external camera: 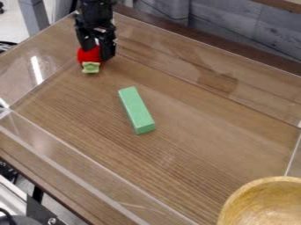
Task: Move the red fruit to the right
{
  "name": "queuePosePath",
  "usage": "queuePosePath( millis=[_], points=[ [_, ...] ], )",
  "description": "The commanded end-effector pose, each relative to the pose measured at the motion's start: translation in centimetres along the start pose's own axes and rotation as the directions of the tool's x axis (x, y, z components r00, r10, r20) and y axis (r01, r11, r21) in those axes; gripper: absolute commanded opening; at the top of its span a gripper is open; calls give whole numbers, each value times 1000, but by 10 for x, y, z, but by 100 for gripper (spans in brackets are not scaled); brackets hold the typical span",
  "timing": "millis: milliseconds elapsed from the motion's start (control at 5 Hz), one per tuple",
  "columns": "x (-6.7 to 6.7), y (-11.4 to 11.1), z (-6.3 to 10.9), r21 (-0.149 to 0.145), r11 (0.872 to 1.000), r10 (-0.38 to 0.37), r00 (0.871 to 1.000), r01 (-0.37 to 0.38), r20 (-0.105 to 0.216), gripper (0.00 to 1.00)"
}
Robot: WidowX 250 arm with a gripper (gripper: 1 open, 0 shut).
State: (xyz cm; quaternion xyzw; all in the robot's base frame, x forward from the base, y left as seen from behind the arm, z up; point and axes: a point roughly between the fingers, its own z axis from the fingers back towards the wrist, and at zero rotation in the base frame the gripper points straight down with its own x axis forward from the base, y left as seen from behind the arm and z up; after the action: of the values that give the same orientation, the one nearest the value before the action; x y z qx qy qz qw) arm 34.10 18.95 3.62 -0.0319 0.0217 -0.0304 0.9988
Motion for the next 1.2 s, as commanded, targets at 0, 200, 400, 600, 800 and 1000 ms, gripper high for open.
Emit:
queuePosePath(
  millis=[0,200,400,600,800,1000],
  points=[
    [-12,5,12,8,995,98,994,-98,38,100],
    [-13,10,22,3,994,105,993,-106,43,100],
    [-13,16,32,2,994,110,993,-110,49,100],
    [-11,21,40,7,994,105,993,-105,50,100],
    [3,19,55,-3,988,155,983,-156,96,0],
    [14,20,66,-17,979,206,970,-205,127,0]
  ],
)
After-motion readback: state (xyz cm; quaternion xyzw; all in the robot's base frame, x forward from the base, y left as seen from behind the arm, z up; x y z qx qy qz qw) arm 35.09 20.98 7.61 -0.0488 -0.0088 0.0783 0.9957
